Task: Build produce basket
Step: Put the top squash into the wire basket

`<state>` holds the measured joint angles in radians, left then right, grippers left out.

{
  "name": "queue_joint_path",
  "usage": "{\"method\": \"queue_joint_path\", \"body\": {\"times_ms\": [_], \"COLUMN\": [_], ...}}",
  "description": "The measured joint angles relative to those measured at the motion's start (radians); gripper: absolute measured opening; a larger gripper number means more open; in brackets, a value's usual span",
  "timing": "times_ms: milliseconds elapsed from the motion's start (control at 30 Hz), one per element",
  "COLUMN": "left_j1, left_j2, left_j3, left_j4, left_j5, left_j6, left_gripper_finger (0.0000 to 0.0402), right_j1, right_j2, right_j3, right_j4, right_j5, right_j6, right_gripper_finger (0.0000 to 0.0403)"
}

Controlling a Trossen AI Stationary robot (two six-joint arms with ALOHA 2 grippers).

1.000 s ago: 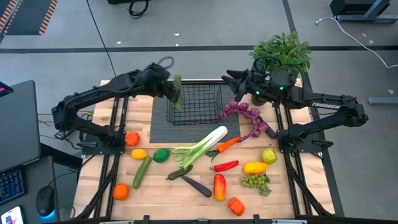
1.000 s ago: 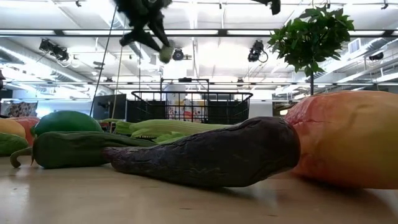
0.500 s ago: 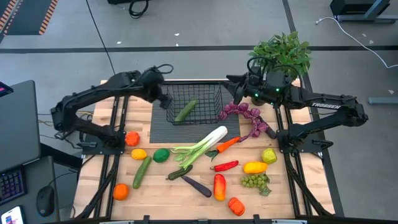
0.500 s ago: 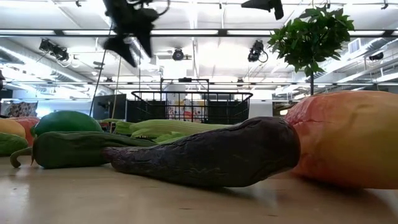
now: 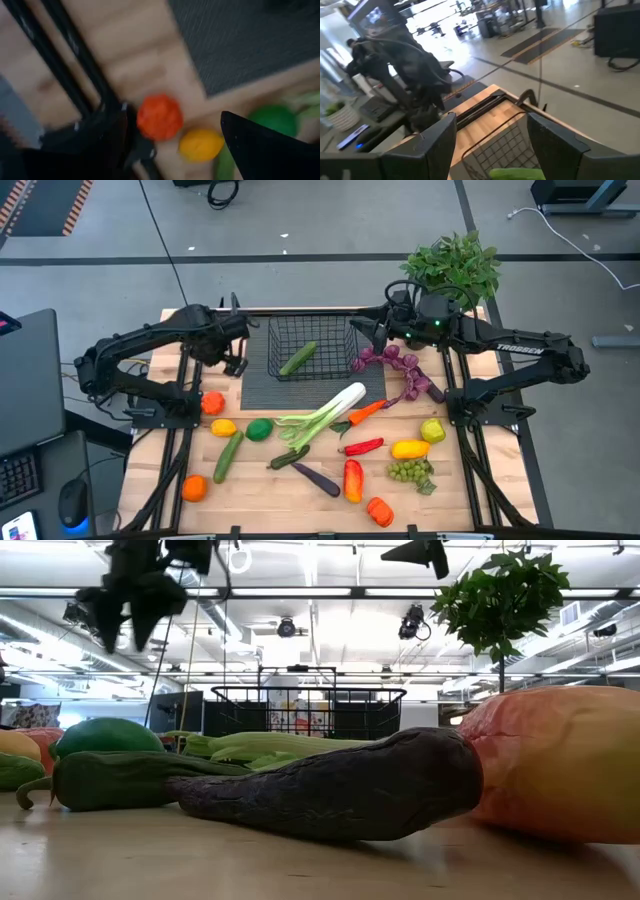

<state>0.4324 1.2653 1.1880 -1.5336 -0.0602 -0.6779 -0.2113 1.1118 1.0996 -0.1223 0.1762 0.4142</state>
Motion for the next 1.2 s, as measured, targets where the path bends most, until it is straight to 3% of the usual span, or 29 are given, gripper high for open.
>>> {"method": "queue_joint_path", "body": {"times_ms": [167,633,1033,1200], "left_j1": [-0.034,-0.122,-0.121,-0.122], "left_j2": [-0.005,-0.005,-0.002,-0.002], "left_j3": [-0.119,-0.364,-0.375,-0.375], "left_j4": [0.006,0.084,0.123,0.128], "left_j5": [0.113,0.2,0.111,0.106], "left_j6": [0.077,0.171,0.19,0.1], "left_gripper_finger": [0.033,0.033,0.033,0.033], "right_j1": [-0.036,-0.043,-0.014,0.016], "right_j2": [0.0,0.0,0.0,0.0], "right_j3": [0.0,0.0,0.0,0.0], "right_j4": [-0.01,-0.069,-0.123,-0.125], "right_j5": [-0.075,-0.099,-0.034,0.002], "right_j6": [0.02,-0.019,0.024,0.058], "right_gripper_finger": [0.0248,0.0267,0.0282,0.0282]}}
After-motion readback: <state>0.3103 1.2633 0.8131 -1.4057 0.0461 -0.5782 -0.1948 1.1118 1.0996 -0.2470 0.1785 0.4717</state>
